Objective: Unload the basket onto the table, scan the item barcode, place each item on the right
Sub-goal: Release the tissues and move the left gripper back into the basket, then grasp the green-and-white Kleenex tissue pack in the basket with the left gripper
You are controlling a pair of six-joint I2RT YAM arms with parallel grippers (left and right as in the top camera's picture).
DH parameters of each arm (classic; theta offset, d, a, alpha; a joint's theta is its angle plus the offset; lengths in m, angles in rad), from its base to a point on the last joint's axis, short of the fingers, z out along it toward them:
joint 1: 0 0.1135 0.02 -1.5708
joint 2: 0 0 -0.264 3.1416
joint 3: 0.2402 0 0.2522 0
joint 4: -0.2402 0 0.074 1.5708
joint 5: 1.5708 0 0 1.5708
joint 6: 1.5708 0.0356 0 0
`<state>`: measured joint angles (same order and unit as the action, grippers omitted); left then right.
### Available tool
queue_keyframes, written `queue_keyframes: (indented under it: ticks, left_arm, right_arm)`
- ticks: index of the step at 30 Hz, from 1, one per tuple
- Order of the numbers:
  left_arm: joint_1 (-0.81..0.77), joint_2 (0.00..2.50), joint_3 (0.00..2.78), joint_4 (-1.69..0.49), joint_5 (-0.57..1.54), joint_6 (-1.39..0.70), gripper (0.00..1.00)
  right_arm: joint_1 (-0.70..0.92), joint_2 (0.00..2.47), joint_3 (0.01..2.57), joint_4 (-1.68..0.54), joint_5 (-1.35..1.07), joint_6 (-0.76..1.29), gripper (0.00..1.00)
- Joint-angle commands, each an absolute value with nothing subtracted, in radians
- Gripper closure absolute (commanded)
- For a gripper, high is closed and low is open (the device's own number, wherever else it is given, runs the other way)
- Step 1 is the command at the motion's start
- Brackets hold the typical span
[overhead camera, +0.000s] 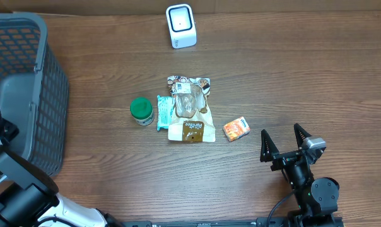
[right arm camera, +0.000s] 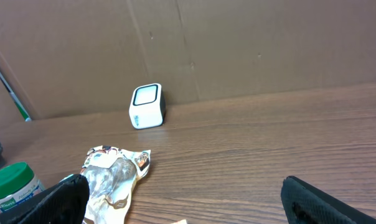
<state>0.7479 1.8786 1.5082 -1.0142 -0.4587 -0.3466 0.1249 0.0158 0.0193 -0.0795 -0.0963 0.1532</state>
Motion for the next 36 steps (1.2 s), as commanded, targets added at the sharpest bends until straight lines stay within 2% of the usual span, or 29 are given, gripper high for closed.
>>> queue_keyframes:
  ticks: [1,4,22,31,33,34,36]
  left_arm:
    - [0.748,1.911,1.486,-0.982,-0.483,-0.242,0.4]
    - [0.748,1.925,1.471,-0.937,-0.495,-0.212,0.44]
    - [0.748,2.041,1.437,-0.781,-0.612,-0.187,0.43]
    - [0.748,2.102,1.435,-0.763,-0.609,-0.206,0.48]
    - [0.747,2.12,1.435,-0.762,-0.607,-0.207,0.59]
    - [0.746,2.128,1.435,-0.762,-0.599,-0.211,0.72]
    - [0.746,2.132,1.435,-0.765,-0.593,-0.225,0.92]
  right_arm:
    - [0.122,0.012,0.008,-0.075,-0.088,0.148,0.0]
    - [0.122,0.012,0.008,-0.075,-0.088,0.148,0.0]
    - [0.122,0.012,0.008,-0.075,-0.088,0.148,0.0]
    - [0.122,0.012,0.008,-0.075,-0.088,0.148,0.0]
    - [0.122,0.012,0.008,-0.075,-0.088,0.148,0.0]
    - [0.122,0.012,0.008,-0.075,-0.088,0.148,0.0]
    - [0.122,0.012,0.008,-0.075,-0.088,0.148,0.0]
